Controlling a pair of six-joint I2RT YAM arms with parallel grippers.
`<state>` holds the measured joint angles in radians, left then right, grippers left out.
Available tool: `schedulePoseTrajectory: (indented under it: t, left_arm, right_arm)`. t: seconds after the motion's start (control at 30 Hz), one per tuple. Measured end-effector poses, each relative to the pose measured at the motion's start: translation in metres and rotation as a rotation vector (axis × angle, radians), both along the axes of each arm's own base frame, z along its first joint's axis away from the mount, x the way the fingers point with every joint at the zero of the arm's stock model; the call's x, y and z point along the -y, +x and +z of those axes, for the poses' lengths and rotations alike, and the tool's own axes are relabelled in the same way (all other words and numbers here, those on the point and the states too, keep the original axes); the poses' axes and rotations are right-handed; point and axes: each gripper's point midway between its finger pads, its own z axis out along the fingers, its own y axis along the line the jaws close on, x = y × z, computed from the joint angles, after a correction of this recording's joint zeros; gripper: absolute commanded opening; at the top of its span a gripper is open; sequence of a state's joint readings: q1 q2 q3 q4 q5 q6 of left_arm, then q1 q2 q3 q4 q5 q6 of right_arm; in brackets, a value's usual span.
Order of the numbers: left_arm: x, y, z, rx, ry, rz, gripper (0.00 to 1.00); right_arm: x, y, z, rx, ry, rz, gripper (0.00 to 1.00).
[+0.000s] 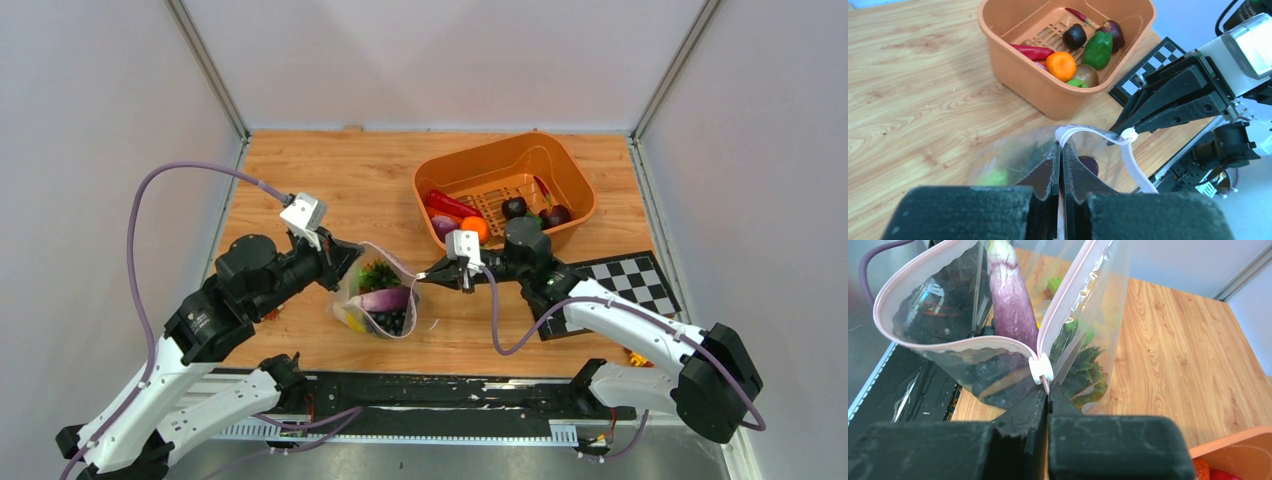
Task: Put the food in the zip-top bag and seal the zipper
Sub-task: Adjust the zipper food storage bag at the center of the board.
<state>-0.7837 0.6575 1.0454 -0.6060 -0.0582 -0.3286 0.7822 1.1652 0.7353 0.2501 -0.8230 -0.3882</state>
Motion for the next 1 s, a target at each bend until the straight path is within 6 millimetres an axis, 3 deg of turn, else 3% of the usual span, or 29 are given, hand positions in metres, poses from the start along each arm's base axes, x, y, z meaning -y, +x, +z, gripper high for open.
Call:
schedulePoseTrajectory:
  t: [0.07, 0.17, 0.23, 0.33, 0.5, 0.63, 0.77, 0.87, 1.0]
  left_arm:
    - [-0.001, 0.001, -0.001, -0.004, 0.004, 0.012, 0.15]
    - [-0.003, 0.004, -0.002, -0.002, 0.011, 0.03, 0.54]
    - [-0.005, 0.006, -0.003, -0.003, 0.014, 0.043, 0.73]
    - [-0.008, 0.007, -0.004, 0.003, 0.036, 0.053, 0.86]
    - [-0.013, 0.002, -0.004, 0.014, 0.081, 0.032, 0.94]
    - [-0.006, -0.011, -0.004, 0.029, 0.11, -0.076, 0.95]
    - [0.006, -0.028, -0.009, 0.029, 0.126, -0.209, 0.88]
    - [0.013, -0.037, -0.009, 0.041, 0.123, -0.281, 0.87]
    - [0.019, -0.043, -0.023, 0.039, 0.15, -0.33, 0.86]
  right_arm:
    - [0.0, 0.003, 0.003, -0.01, 0.003, -0.021, 0.0]
    - [0.0, 0.009, 0.004, -0.032, 0.003, -0.059, 0.0]
    - [0.001, 0.015, 0.003, -0.059, 0.001, -0.087, 0.0]
    - [0.005, 0.031, 0.002, -0.123, 0.001, -0.149, 0.0]
    - [0.016, 0.062, 0.001, -0.235, 0.027, -0.273, 0.0]
    - [0.018, 0.08, -0.001, -0.328, 0.038, -0.342, 0.0]
    - [0.016, 0.089, -0.005, -0.393, 0.043, -0.371, 0.0]
    - [0.016, 0.091, -0.006, -0.425, 0.05, -0.381, 0.0]
    - [0.017, 0.093, -0.005, -0.447, 0.059, -0.388, 0.0]
